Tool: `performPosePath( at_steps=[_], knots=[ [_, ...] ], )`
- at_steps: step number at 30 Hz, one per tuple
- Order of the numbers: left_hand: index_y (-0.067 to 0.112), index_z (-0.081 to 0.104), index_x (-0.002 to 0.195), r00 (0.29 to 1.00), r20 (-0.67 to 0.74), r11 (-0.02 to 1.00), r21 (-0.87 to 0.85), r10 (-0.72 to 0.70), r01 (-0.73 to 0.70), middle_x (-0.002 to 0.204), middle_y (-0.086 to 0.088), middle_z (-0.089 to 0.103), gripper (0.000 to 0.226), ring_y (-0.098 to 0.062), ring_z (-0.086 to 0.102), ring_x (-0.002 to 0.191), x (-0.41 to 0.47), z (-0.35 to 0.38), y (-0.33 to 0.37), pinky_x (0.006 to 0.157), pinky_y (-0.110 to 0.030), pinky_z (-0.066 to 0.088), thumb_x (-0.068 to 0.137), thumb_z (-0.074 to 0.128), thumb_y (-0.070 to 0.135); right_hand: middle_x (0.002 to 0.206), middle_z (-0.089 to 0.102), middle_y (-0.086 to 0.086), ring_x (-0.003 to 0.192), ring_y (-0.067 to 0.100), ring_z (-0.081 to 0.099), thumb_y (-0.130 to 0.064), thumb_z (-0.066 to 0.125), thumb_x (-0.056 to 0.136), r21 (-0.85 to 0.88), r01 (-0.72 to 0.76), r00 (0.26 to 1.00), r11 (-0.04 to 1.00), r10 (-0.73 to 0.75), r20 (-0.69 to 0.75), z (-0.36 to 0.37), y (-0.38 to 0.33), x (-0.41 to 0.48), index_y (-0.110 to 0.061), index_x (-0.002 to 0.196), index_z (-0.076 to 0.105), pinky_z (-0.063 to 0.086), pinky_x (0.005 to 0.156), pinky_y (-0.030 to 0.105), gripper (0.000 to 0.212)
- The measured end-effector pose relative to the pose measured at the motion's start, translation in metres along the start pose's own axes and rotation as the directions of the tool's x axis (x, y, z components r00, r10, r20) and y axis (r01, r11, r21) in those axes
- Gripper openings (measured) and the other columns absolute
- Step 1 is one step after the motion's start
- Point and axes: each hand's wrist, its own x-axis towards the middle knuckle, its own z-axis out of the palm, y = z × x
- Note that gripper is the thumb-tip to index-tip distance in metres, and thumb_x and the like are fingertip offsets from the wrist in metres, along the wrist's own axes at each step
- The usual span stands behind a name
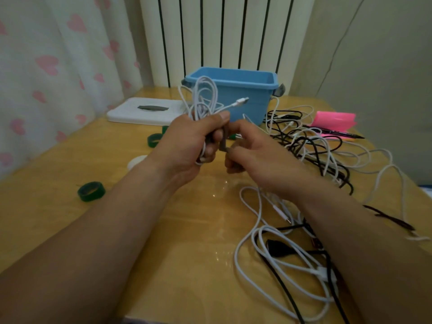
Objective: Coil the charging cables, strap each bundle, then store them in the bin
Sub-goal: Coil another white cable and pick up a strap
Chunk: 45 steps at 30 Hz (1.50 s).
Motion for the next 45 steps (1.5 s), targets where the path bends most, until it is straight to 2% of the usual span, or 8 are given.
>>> performPosePath(
  at_steps=[4, 10, 15, 21, 27, 34, 38, 45],
  knots=[
    [0.000, 0.067, 0.106, 1.000, 0.013, 0.997, 0.079, -0.013, 0.012, 0.064, -0.005, 0.053, 0.023, -0.014, 0.036, 0.044, -0.001, 0.005, -0.003, 0.040, -0.023, 0.026, 0.107, 0.065, 0.023, 0.104, 0.071, 0.011, 0.098, 0.030, 0.071, -0.039, 0.067, 0.085, -0.050, 0.028, 0.995, 0.998, -0.032, -0.090, 0.005, 0.003, 0.003, -0.024, 0.106, 0.061, 0.055, 0.093, 0.062, 0.026],
    [0.007, 0.068, 0.101, 0.998, -0.034, 0.998, 0.037, -0.049, 0.050, 0.064, -0.002, 0.052, 0.018, -0.013, 0.036, 0.045, 0.001, -0.004, 0.003, 0.040, -0.023, 0.027, 0.106, 0.067, 0.024, 0.085, 0.068, 0.004, 0.080, 0.019, 0.071, -0.025, 0.057, 0.108, -0.145, 0.123, 0.991, 0.982, -0.128, -0.024, 0.005, 0.003, 0.001, -0.024, 0.109, 0.064, 0.060, 0.079, 0.039, 0.007],
    [0.012, 0.066, 0.091, 0.996, -0.082, 0.999, 0.008, -0.038, 0.038, 0.064, -0.001, 0.051, 0.019, -0.013, 0.035, 0.046, 0.003, -0.009, 0.003, 0.041, -0.023, 0.026, 0.106, 0.066, 0.023, 0.088, 0.071, 0.007, 0.080, 0.017, 0.064, -0.038, 0.057, 0.108, -0.264, 0.103, 0.993, 0.959, -0.117, -0.037, 0.004, -0.002, -0.003, -0.025, 0.090, 0.075, 0.049, 0.075, 0.036, 0.029],
    [0.011, 0.066, 0.097, 0.998, -0.026, 0.996, 0.056, -0.064, 0.065, 0.064, 0.000, 0.051, 0.023, -0.014, 0.038, 0.049, 0.000, -0.001, 0.001, 0.042, -0.023, 0.028, 0.109, 0.063, 0.031, 0.095, 0.078, -0.008, 0.098, 0.008, 0.073, -0.014, 0.062, 0.104, -0.105, 0.066, 0.990, 0.992, -0.078, -0.116, 0.001, 0.003, 0.004, -0.020, 0.099, 0.070, 0.055, 0.098, 0.046, 0.011],
    [0.009, 0.068, 0.097, 0.986, -0.160, 0.982, 0.172, -0.053, 0.080, 0.063, -0.001, 0.058, 0.036, -0.015, 0.049, 0.047, -0.003, -0.001, 0.003, 0.043, -0.025, 0.039, 0.109, 0.061, 0.043, 0.081, 0.071, -0.010, 0.086, 0.009, 0.065, -0.017, 0.052, 0.108, 0.018, 0.092, 0.968, 0.996, -0.085, -0.236, -0.007, -0.010, 0.000, -0.029, 0.110, 0.071, 0.051, 0.085, 0.037, 0.023],
    [0.024, 0.065, 0.080, 0.971, 0.175, 0.672, 0.701, 0.165, -0.241, 0.068, 0.020, 0.066, 0.028, 0.002, 0.061, 0.066, -0.010, 0.005, 0.004, 0.061, -0.014, 0.044, 0.098, 0.057, 0.003, 0.063, 0.060, -0.029, 0.065, -0.007, 0.056, -0.029, 0.058, 0.108, -0.037, 0.193, 0.975, 0.981, -0.196, -0.106, 0.013, -0.024, -0.008, -0.027, 0.095, 0.072, 0.041, 0.067, 0.016, 0.020],
    [0.024, 0.074, 0.110, 0.958, 0.279, 0.535, 0.801, 0.063, -0.268, 0.102, 0.008, 0.074, 0.017, -0.011, 0.070, 0.097, -0.007, 0.007, 0.006, 0.088, -0.042, 0.060, 0.095, 0.067, 0.024, 0.070, 0.066, -0.014, 0.066, 0.001, 0.057, -0.038, 0.062, 0.105, -0.103, 0.113, 0.951, 0.988, -0.138, -0.275, 0.013, -0.012, -0.002, -0.023, 0.086, 0.072, 0.043, 0.065, 0.029, 0.026],
    [0.014, 0.056, 0.088, 0.953, 0.298, 0.892, 0.442, -0.051, -0.090, 0.073, 0.006, 0.054, 0.002, -0.007, 0.045, 0.063, -0.019, 0.011, 0.009, 0.059, -0.023, 0.039, 0.087, 0.056, 0.012, 0.073, 0.067, -0.003, 0.067, 0.008, 0.061, -0.036, 0.064, 0.103, -0.071, 0.104, 0.912, 0.992, -0.124, -0.390, 0.014, -0.009, -0.001, -0.018, 0.082, 0.066, 0.049, 0.061, 0.025, 0.028]
  ],
)
